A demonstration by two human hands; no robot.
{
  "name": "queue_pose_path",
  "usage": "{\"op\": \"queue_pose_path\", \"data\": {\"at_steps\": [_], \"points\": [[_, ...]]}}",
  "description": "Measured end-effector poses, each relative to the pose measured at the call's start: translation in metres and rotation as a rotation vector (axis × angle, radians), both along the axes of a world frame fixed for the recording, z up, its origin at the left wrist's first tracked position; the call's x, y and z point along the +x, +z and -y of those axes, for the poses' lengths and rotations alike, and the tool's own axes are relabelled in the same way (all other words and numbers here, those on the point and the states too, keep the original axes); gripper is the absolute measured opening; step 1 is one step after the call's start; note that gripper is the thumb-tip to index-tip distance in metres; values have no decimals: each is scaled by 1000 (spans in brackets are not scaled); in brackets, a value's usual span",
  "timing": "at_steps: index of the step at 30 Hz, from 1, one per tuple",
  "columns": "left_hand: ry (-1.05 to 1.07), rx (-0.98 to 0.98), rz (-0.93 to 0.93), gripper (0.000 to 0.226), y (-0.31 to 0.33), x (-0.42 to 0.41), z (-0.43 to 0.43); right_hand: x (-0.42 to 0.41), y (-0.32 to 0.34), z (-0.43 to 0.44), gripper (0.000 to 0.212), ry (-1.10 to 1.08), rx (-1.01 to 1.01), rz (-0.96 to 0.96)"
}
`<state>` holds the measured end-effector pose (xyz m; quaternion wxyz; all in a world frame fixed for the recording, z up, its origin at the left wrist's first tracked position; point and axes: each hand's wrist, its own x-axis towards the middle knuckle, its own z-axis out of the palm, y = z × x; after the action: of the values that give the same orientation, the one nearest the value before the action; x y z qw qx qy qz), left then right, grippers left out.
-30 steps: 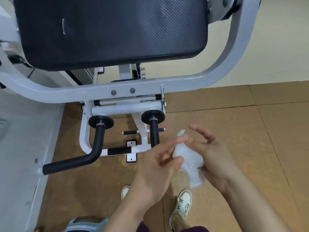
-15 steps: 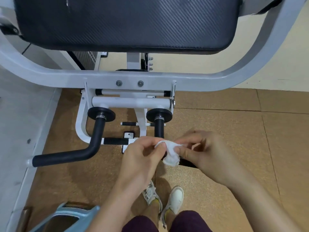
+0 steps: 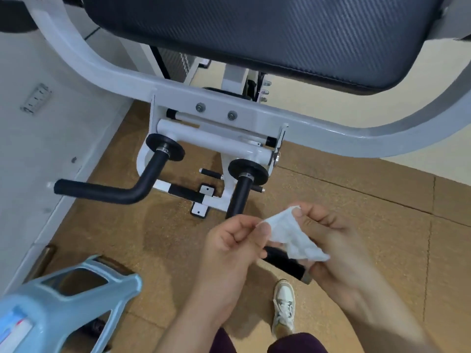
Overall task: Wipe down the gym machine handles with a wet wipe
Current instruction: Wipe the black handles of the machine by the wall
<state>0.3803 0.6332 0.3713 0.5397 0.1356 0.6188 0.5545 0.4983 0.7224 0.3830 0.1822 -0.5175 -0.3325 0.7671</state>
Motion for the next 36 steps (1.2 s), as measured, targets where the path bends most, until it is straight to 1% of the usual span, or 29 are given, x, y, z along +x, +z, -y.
{"op": "queue_pose_path", "data": {"at_steps": [2,4,6,8,9,11,13,14,15,17,19,20,22,23,25,27,30,31,33,36], "points": [[139,-37,26,6,-4,30,3,22,-11,-4,12,81,-2,25],[241,-78,-1,11,-11,57,9,40,-23,-6,12,177,46,69],[245,-96,-112,20,-21,78,16,52,-35,-5,7,231,70,120],[192,-120,-249,36,-32,93,23,60,-43,-3,12,270,63,152],[174,-114,-326,38,-37,99,26,62,-44,-2,12,307,75,150],[161,-83,-448,30,-46,109,33,68,-45,-1,11,461,106,111],[172,-65,-526,25,-56,117,40,75,-45,0,17,623,149,121],[180,-63,-562,22,-62,120,43,80,-48,0,18,686,242,183],[191,-65,-590,18,-68,123,45,83,-52,0,17,724,376,271],[239,-71,-643,18,-78,128,48,86,-60,5,22,715,602,392],[297,-75,-659,23,-87,132,48,87,-68,16,26,622,706,405],[312,-74,-671,23,-91,134,46,87,-73,21,24,569,776,393],[335,-57,-732,17,-97,136,42,87,-82,29,17,526,987,382],[353,-52,-748,16,-99,137,40,87,-85,31,16,514,1082,395],[361,-70,-745,15,-102,140,37,87,-88,32,17,522,1206,450],[357,-105,-701,16,-105,143,39,89,-90,34,16,585,1329,496],[318,-117,-639,25,-107,144,46,93,-94,35,12,651,1552,548],[309,-117,-625,27,-107,143,49,93,-94,33,10,667,1586,535],[308,-127,-577,28,-105,143,52,89,-90,28,11,705,1555,492],[315,-140,-551,27,-102,141,51,75,-86,20,14,731,1405,503]]}}
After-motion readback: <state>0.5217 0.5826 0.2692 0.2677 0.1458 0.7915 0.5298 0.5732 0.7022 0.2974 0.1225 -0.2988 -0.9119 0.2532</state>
